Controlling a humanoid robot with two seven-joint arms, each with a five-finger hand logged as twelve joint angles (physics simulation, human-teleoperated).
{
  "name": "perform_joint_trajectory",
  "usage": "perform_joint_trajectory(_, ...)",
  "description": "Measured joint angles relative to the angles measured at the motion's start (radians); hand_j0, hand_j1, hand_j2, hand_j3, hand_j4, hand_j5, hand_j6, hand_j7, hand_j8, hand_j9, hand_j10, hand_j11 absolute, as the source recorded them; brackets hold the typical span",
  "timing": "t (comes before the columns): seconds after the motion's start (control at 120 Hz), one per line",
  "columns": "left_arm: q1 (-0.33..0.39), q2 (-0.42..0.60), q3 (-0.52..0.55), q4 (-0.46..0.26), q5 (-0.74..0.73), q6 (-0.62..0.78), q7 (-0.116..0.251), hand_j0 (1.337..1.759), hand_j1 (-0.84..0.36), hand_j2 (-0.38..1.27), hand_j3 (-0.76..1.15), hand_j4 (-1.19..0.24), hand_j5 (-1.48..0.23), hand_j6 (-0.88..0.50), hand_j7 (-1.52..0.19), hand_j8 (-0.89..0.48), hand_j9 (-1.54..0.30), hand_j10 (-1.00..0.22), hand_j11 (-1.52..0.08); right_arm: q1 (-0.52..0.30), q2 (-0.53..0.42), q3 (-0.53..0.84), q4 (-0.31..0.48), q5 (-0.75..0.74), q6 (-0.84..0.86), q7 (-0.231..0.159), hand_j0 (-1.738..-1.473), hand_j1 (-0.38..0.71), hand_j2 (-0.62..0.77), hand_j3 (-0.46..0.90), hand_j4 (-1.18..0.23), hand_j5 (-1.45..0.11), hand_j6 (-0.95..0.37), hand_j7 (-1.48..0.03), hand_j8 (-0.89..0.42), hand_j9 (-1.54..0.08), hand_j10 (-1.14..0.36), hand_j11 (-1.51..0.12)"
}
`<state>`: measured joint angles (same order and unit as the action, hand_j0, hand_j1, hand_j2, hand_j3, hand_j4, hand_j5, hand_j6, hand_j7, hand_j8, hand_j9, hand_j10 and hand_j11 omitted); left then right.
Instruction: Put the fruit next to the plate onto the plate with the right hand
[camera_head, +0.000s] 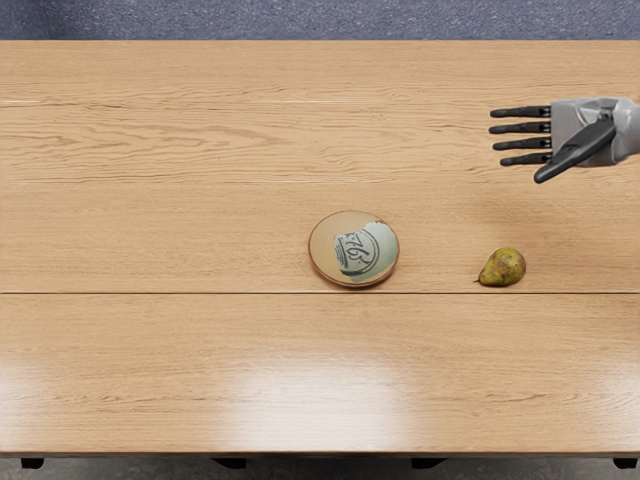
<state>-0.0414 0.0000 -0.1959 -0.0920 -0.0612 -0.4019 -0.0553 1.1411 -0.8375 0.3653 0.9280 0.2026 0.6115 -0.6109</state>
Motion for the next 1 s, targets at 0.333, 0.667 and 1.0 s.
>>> perform_joint_trajectory(0.333,0.0,0.0,0.002,0.0,0.0,0.0,0.0,1.658,0.33,0.0,0.0,-0.01,-0.02,-0.01,-0.02,-0.01,-0.02,-0.01,-0.02,0.009,0.001,0.007,-0.003,-0.064,0.0,0.0,-1.658,-0.35,0.0,0.0,0.0,0.0,0.0,0.0,0.0,0.0,0.0,0.0)
perform_joint_trajectory(0.667,0.0,0.0,0.002,0.0,0.0,0.0,0.0,1.658,0.33,0.0,0.0,-0.01,-0.02,-0.01,-0.02,-0.01,-0.02,-0.01,-0.02,0.184,0.153,-0.176,0.001,-0.379,0.0,0.0,-1.658,-0.35,0.0,0.0,0.0,0.0,0.0,0.0,0.0,0.0,0.0,0.0)
perform_joint_trajectory(1.0,0.0,0.0,0.003,0.0,0.0,0.0,0.0,1.658,0.33,0.0,0.0,-0.01,-0.02,-0.01,-0.02,-0.01,-0.02,-0.01,-0.02,0.29,0.278,-0.424,0.095,-0.559,-0.159,0.0,-1.658,-0.35,0.0,0.0,0.0,0.0,0.0,0.0,0.0,0.0,0.0,0.0)
